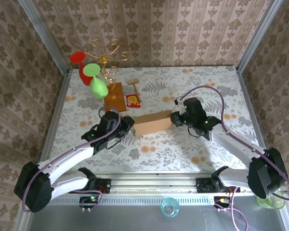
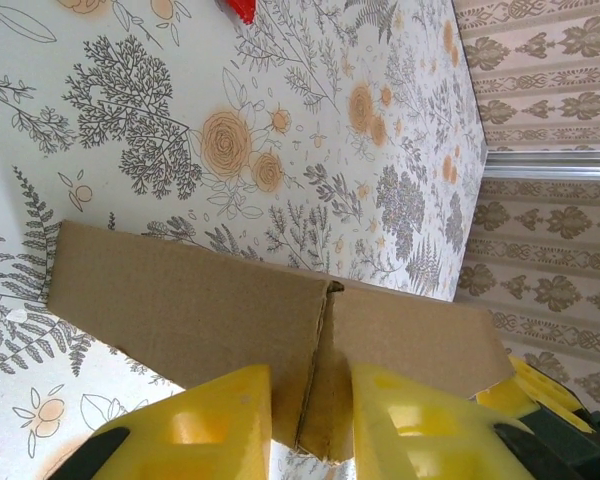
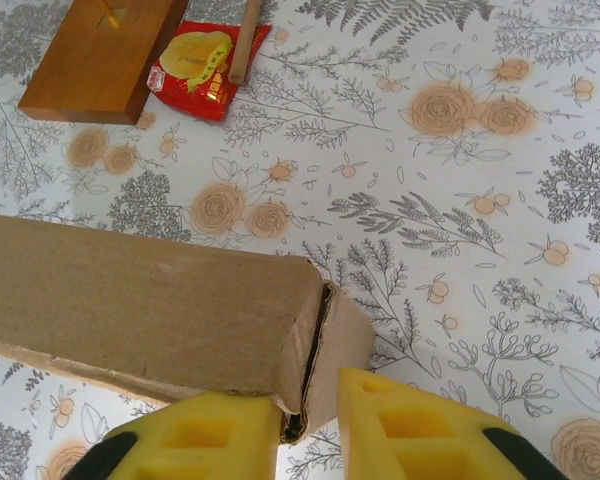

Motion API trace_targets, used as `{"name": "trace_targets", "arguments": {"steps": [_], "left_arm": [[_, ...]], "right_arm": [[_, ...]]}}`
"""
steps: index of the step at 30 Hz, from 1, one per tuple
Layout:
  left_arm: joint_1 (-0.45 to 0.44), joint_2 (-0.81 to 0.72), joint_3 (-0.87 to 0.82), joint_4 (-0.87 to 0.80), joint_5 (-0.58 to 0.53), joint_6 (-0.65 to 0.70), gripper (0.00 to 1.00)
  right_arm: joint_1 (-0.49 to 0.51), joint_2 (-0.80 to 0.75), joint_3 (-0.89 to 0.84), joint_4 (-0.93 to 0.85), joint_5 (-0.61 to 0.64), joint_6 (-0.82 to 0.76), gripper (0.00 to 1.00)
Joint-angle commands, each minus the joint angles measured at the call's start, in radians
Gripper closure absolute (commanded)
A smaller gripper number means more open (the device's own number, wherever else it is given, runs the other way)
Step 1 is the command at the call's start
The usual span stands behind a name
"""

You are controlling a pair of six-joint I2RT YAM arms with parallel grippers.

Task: Fold the paper box

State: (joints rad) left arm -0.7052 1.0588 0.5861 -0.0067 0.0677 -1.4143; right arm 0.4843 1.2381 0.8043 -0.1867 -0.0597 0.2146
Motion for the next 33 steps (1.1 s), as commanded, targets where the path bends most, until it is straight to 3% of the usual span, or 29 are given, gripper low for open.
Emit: {"name": "trace_targets", "arguments": {"steps": [1, 12, 17, 26, 33], "left_arm": [[0.004, 0.022, -0.035, -0.048, 0.001, -0.004, 0.78], [0.005, 0.035, -0.037, -0.038, 0.001, -0.003, 0.8], [0.006, 0.041, -0.033, -0.036, 0.005, -0.001, 0.8], [0.005, 0.047, -0.025, -0.038, 0.006, 0.011, 0.8], [0.004, 0.041, -0.023, -0.043, 0.004, 0.012, 0.81]], "right_arm": [[0.008, -0.02, 0.032, -0.082, -0.073, 0.029, 0.72], [-0.029, -0.079, 0.056, -0.108, -0.226, 0.148, 0.54], [-0.076, -0.093, 0.065, -0.121, -0.221, 0.263, 0.44], [-0.161, 0.034, 0.135, -0.098, -0.364, 0.42, 0.44], [-0.206, 0.102, 0.125, -0.077, -0.39, 0.474, 0.49]]}}
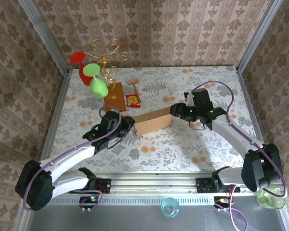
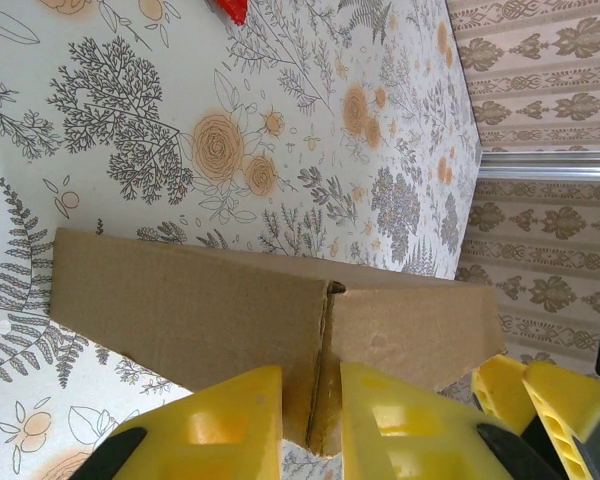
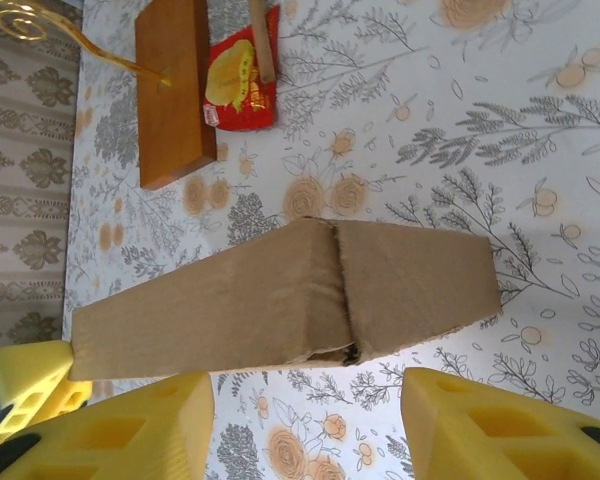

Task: Fold the paper box

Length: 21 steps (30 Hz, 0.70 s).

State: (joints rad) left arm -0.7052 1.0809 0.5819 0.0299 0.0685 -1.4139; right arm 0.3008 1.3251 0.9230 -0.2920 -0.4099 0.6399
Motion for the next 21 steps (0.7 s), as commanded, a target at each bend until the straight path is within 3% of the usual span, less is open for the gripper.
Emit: {"name": "trace_targets", "arguments": {"steps": [1, 10, 17, 21], "left_arm": [[0.005, 0.019, -0.017, -0.083, 0.003, 0.012, 0.81], [0.004, 0.022, -0.014, -0.084, 0.005, 0.016, 0.81], [0.005, 0.022, -0.013, -0.086, 0.003, 0.019, 0.82], [0.005, 0.024, -0.016, -0.084, 0.004, 0.023, 0.85]], "right_arm": [[-0.033, 0.022, -0.002, 0.044, -0.048, 0.054, 0.49], [-0.049, 0.109, -0.017, 0.111, -0.107, 0.061, 0.52], [-0.059, 0.127, -0.076, 0.13, -0.081, 0.055, 0.75], [-0.062, 0.125, -0.091, 0.139, -0.083, 0.053, 0.81]]}}
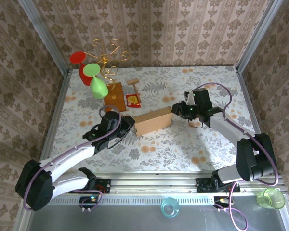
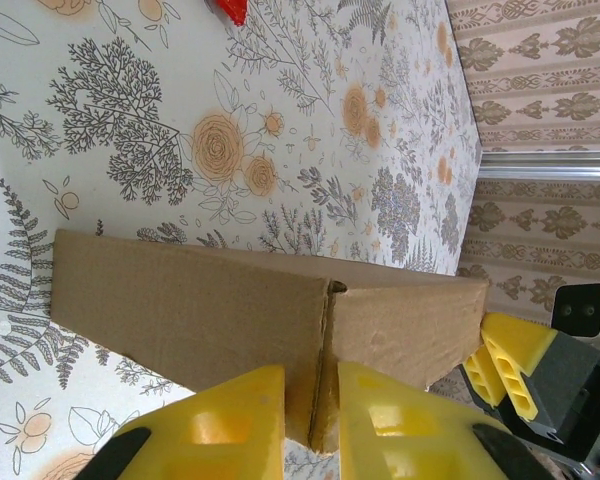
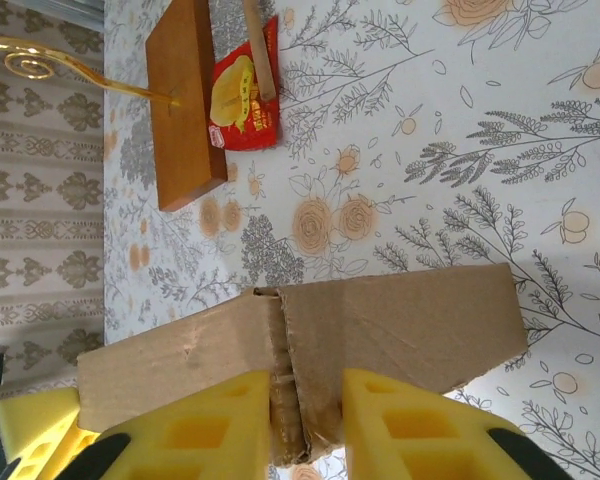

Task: Fold the paper box

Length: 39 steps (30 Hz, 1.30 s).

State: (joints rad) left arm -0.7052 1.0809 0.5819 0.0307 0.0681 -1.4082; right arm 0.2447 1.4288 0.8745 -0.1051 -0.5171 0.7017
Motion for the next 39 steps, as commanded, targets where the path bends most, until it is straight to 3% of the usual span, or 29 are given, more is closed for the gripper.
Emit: {"name": "trace_targets", "arguments": {"steps": [1, 11, 18, 20, 30, 34, 39], "left_arm": [[0.004, 0.025, -0.016, -0.085, 0.005, 0.018, 0.87], [0.004, 0.03, -0.007, -0.092, 0.022, 0.065, 0.94], [-0.039, 0.028, 0.036, -0.137, 0.009, 0.172, 0.98], [-0.071, 0.03, 0.054, -0.154, -0.011, 0.209, 0.97], [-0.251, 0.074, 0.061, -0.172, -0.136, 0.305, 0.85], [-0.269, 0.078, 0.038, -0.137, -0.148, 0.297, 0.78], [-0.269, 0.051, 0.091, -0.207, -0.171, 0.329, 0.71]], "right_arm": [[-0.006, 0.019, -0.044, -0.05, 0.026, -0.009, 0.82], [-0.006, -0.03, -0.045, -0.076, 0.048, -0.05, 0.86], [-0.009, -0.155, -0.065, -0.133, 0.105, -0.134, 0.82], [-0.009, -0.202, -0.092, -0.145, 0.132, -0.149, 0.77], [-0.01, -0.428, -0.276, -0.151, 0.272, -0.151, 0.7], [-0.011, -0.509, -0.303, -0.162, 0.319, -0.152, 0.67], [-0.011, -0.514, -0.258, -0.198, 0.342, -0.163, 0.64]]}}
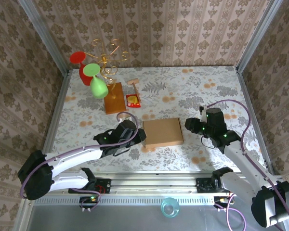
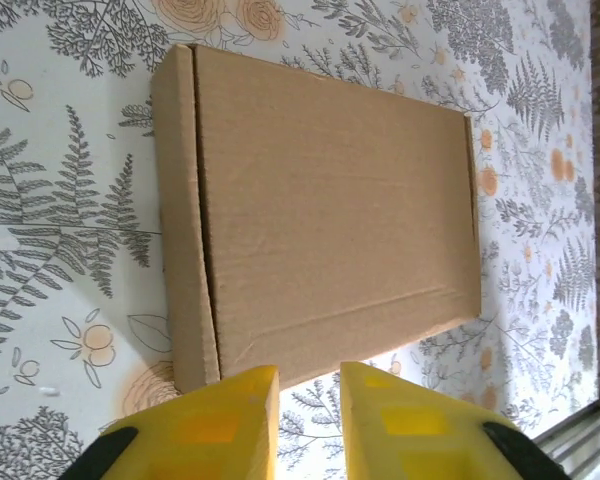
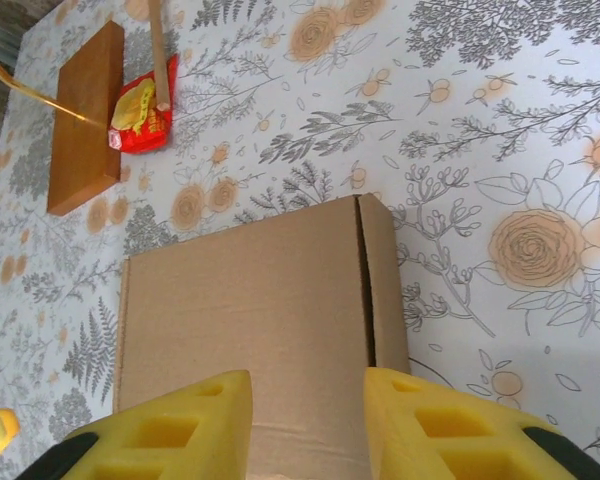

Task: Fold the paper box

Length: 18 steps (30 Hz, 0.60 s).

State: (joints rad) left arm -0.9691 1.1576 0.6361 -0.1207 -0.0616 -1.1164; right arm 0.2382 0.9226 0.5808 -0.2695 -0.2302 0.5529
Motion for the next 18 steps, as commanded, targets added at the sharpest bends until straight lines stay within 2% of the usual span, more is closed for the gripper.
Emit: {"name": "trace_targets", "arguments": {"steps": [1, 4, 5, 6, 8, 9, 10, 11, 13, 15, 18], "left_arm": [[-0.005, -0.044, 0.049, -0.078, -0.057, 0.047, 0.69], [0.003, -0.136, 0.072, -0.169, -0.131, 0.099, 0.6], [0.007, -0.18, 0.069, -0.197, -0.171, 0.118, 0.55], [0.015, -0.22, 0.063, -0.219, -0.2, 0.133, 0.5], [0.052, -0.313, 0.036, -0.256, -0.258, 0.168, 0.31], [0.071, -0.352, 0.023, -0.284, -0.297, 0.173, 0.29], [0.088, -0.398, 0.005, -0.319, -0.349, 0.173, 0.05], [0.115, -0.443, -0.017, -0.341, -0.392, 0.179, 0.0], [0.172, -0.509, -0.051, -0.398, -0.485, 0.184, 0.0], [0.244, -0.539, -0.068, -0.467, -0.574, 0.199, 0.0], [0.317, -0.515, -0.082, -0.532, -0.74, 0.179, 0.0]], "right_arm": [[-0.004, -0.014, 0.048, -0.042, 0.07, -0.021, 0.62], [-0.004, -0.049, 0.075, -0.067, 0.145, -0.038, 0.52], [-0.004, -0.068, 0.075, -0.066, 0.173, -0.045, 0.37], [-0.005, -0.084, 0.07, -0.058, 0.19, -0.055, 0.01], [-0.005, -0.14, 0.05, -0.04, 0.241, -0.068, 0.0], [-0.005, -0.168, 0.041, -0.036, 0.274, -0.071, 0.0], [-0.004, -0.204, 0.023, -0.027, 0.304, -0.085, 0.0], [-0.005, -0.244, 0.0, -0.011, 0.343, -0.095, 0.0], [-0.005, -0.321, -0.055, 0.034, 0.422, -0.113, 0.0], [-0.004, -0.385, -0.127, 0.091, 0.63, -0.068, 0.0], [-0.005, -0.426, -0.267, 0.307, 0.754, -0.193, 0.0]]}}
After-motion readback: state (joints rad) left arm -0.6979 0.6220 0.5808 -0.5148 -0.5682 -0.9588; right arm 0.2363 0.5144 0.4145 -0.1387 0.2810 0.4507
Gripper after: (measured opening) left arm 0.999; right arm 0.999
